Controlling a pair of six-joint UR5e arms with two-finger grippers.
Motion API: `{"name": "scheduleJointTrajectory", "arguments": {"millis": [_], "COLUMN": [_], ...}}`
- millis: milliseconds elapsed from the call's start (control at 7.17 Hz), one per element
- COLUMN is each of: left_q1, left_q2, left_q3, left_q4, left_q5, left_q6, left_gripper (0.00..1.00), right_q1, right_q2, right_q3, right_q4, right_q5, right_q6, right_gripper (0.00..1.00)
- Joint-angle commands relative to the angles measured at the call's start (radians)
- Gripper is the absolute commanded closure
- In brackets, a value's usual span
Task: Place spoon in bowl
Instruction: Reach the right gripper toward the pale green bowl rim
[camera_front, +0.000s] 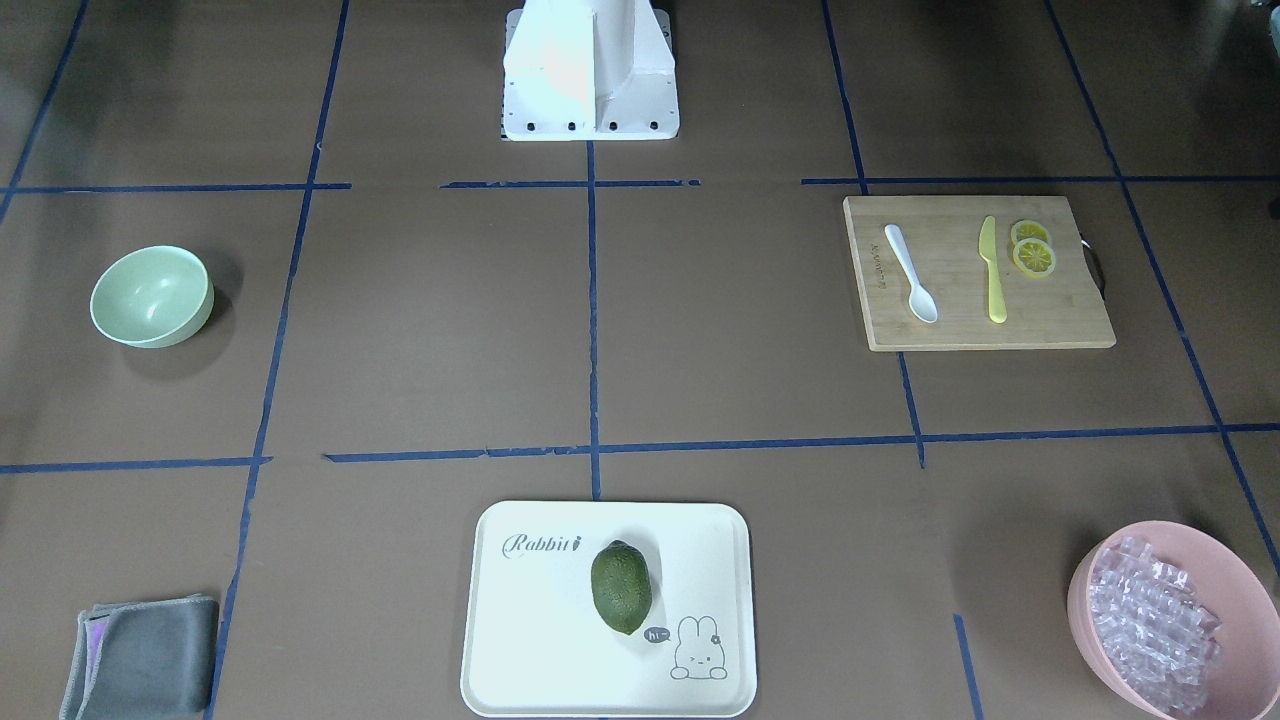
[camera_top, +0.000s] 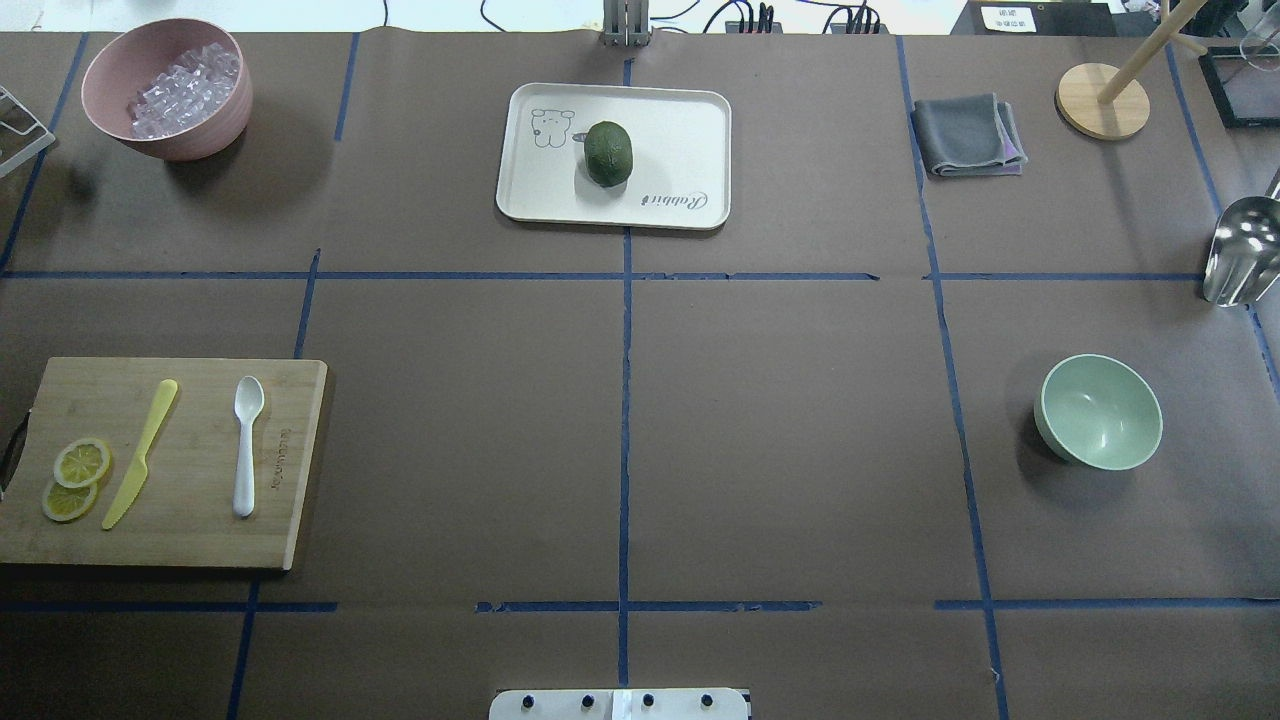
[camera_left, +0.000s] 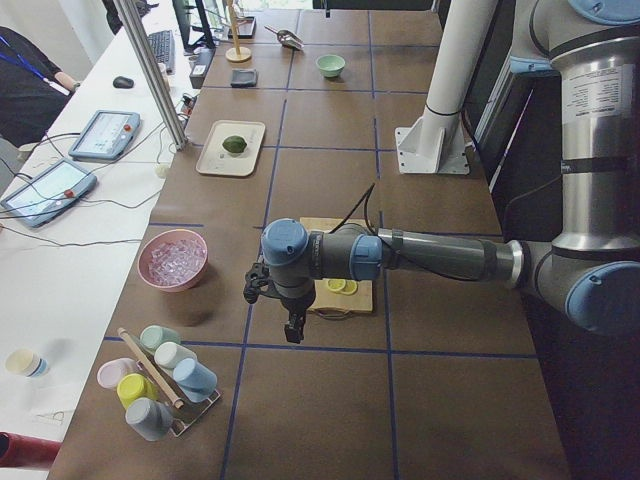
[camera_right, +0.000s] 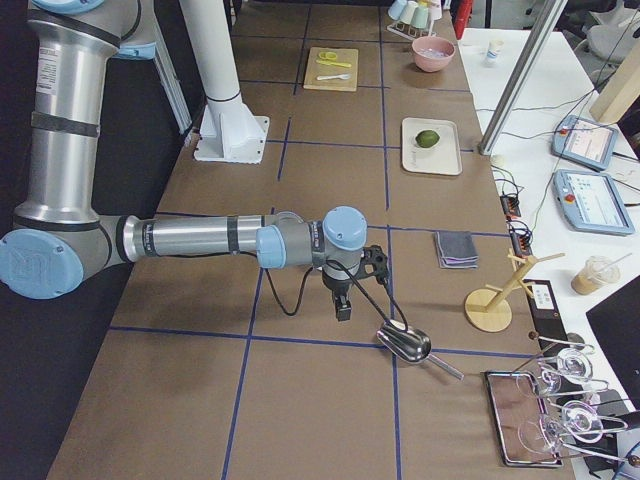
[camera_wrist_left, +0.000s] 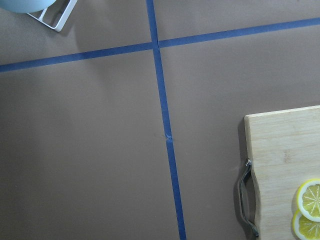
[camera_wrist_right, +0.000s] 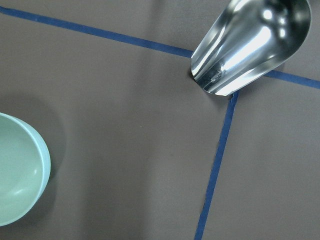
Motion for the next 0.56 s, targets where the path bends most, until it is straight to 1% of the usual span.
{"name": "scheduleJointTrajectory", "arguments": {"millis": [0,140,279,419], "left_q1": [0.001,0.001,0.001,0.001], "left_q2": [0.006,0.007,0.007,0.002], "left_q3": [-0.004,0.002,0.003,0.003], "left_q4": [0.000,0.000,0.000,0.000], "left_q5": [0.000,0.000,0.000,0.000], "left_q6": [0.000,0.000,0.000,0.000], "left_gripper": [0.00,0.00,0.00,0.00], "right_q1": [-0.078,-0.133,-0.226,-0.321], "right_q2": [0.001,-0.001,0.001,0.001], "right_q3": [0.000,0.000,-0.003,-0.003], "right_q4": [0.109,0.227,0.337,0.449], "right_q5": [0.001,0.001,-0.033,-0.109], "right_q6": [0.194,0.362,0.552,0.717], "right_gripper": [0.00,0.00,0.00,0.00]}}
